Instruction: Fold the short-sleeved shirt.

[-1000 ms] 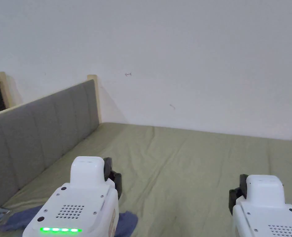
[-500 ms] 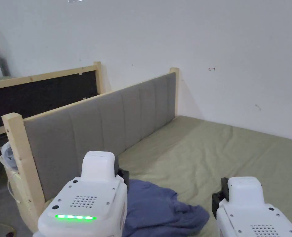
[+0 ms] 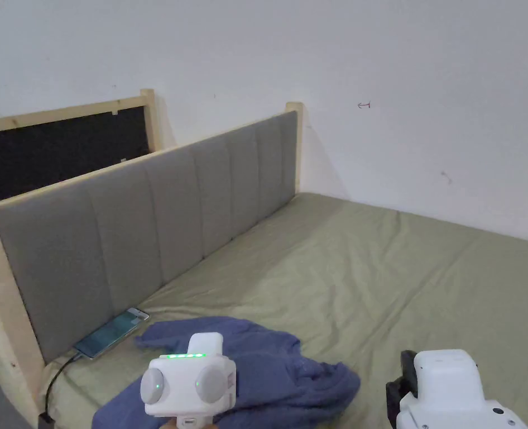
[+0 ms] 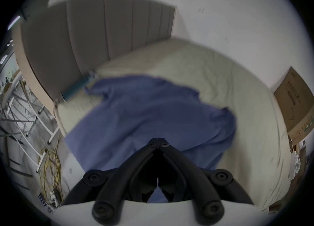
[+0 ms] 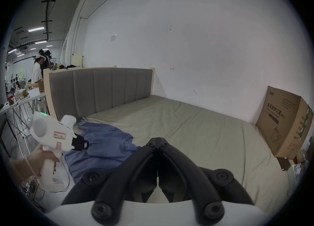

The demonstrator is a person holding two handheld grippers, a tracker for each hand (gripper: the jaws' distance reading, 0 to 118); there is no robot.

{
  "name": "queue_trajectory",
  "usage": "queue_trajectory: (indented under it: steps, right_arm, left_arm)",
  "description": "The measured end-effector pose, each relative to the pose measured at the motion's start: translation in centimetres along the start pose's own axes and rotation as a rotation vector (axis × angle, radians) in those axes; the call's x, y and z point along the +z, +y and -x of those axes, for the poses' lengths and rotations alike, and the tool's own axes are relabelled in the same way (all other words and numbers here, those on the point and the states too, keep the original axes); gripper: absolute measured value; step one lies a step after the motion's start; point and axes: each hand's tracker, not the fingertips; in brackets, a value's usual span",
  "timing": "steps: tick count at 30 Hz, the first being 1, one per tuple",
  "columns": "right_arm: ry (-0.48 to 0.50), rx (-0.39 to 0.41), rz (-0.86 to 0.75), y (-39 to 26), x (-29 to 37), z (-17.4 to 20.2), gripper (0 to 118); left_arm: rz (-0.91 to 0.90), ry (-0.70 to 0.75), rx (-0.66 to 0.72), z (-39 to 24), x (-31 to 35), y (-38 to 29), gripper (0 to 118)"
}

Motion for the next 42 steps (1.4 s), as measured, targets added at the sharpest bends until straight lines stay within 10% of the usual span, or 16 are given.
queue_trajectory:
  steps: [7,9,12,13,27,30,33,42]
  right_arm:
    - [-0.045,-0.044,0.094,-1.8,-2.3,-1.8,0]
    - [-0.051,-0.054,0.111,-2.2,-2.6,-2.1,0]
    - [-0.056,-0.054,0.123,-2.5,-3.0,-2.2,0]
    - [-0.057,-0.050,0.128,-2.5,-3.2,-2.1,0]
    - [-0.043,-0.016,0.242,-4.8,-4.9,-2.4,0]
    - [-0.052,-0.033,0.257,-5.1,-5.1,-2.9,0]
    - [-0.063,-0.045,0.269,-5.2,-5.1,-3.4,0]
    - [-0.083,-0.075,0.288,-5.8,-4.4,-4.7,0]
  left_arm:
    - [0.063,-0.006,0.022,0.8,-4.0,-0.5,13]
    - [0.062,-0.001,0.027,0.8,-3.9,0.4,36]
    - [0.059,-0.006,0.005,0.8,-4.1,1.7,110]
    - [0.072,-0.013,-0.003,0.5,-4.3,2.0,113]
    - [0.181,0.032,-0.113,-2.4,-8.7,1.8,98]
    - [0.179,0.035,-0.104,-2.6,-7.8,2.5,69]
    - [0.165,0.078,-0.149,-2.4,-7.1,2.9,9]
    - [0.196,-0.040,-0.071,-1.4,-5.4,4.5,8]
